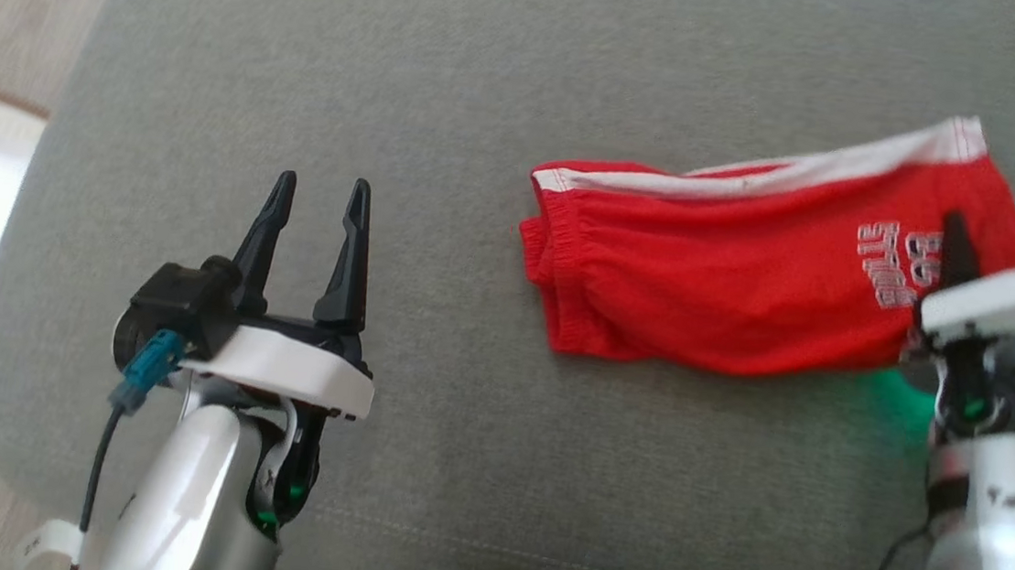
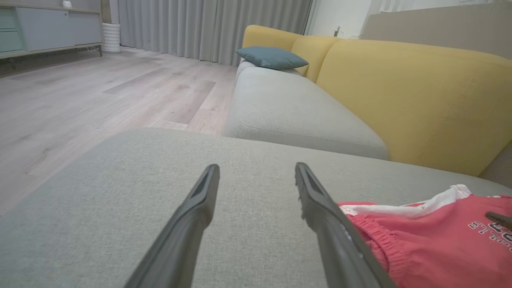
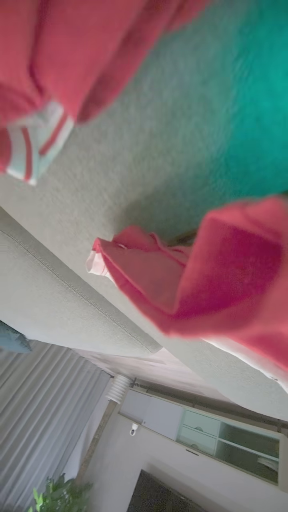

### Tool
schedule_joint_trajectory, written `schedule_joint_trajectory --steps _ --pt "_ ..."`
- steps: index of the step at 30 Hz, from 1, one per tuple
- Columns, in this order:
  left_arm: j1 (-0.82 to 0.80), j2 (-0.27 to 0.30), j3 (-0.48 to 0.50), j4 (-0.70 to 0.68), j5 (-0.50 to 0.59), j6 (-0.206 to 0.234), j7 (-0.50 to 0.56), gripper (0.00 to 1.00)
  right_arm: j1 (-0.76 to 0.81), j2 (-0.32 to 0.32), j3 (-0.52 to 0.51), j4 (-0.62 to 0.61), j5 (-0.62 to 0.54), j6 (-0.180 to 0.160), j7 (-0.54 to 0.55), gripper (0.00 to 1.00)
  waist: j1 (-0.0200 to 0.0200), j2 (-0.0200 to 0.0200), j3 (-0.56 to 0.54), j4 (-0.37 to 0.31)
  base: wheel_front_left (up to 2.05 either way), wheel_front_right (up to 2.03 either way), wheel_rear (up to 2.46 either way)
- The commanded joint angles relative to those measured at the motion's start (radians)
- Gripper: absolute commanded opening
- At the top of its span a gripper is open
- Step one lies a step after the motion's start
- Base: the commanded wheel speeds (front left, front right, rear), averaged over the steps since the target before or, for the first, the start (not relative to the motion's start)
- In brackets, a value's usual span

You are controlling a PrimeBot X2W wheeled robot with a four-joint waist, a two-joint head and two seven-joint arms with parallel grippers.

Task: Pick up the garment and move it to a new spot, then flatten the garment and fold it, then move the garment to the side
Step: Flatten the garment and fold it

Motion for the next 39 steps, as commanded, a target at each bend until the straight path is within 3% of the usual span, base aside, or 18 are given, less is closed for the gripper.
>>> schedule_joint_trajectory --steps 1,13,27,39 --pt "-0.012 0.009 0.038 -0.026 0.01 -0.007 -0.012 1.0 0.014 0.012 0.031 -0.048 0.026 0.007 -0.021 0.0 0.0 0.0 -0.03 -0.03 0.0 0.0 0.0" --pt "0.053 0.009 0.054 -0.02 0.026 -0.009 -0.012 1.0 0.203 0.012 0.086 -0.049 0.123 0.007 -0.151 0.0 0.0 0.0 -0.12 -0.077 0.0 0.0 0.0" --pt "0.091 0.009 0.066 -0.006 0.055 -0.021 -0.012 1.0 0.134 0.012 0.361 -0.011 0.161 0.007 -0.402 0.0 0.0 0.0 -0.166 -0.09 0.0 0.0 0.0" --pt "0.115 0.009 0.064 0.003 0.06 -0.022 -0.012 1.0 0.134 0.012 0.578 -0.121 0.268 0.007 -0.43 0.0 0.0 0.0 -0.225 -0.059 0.0 0.0 0.0"
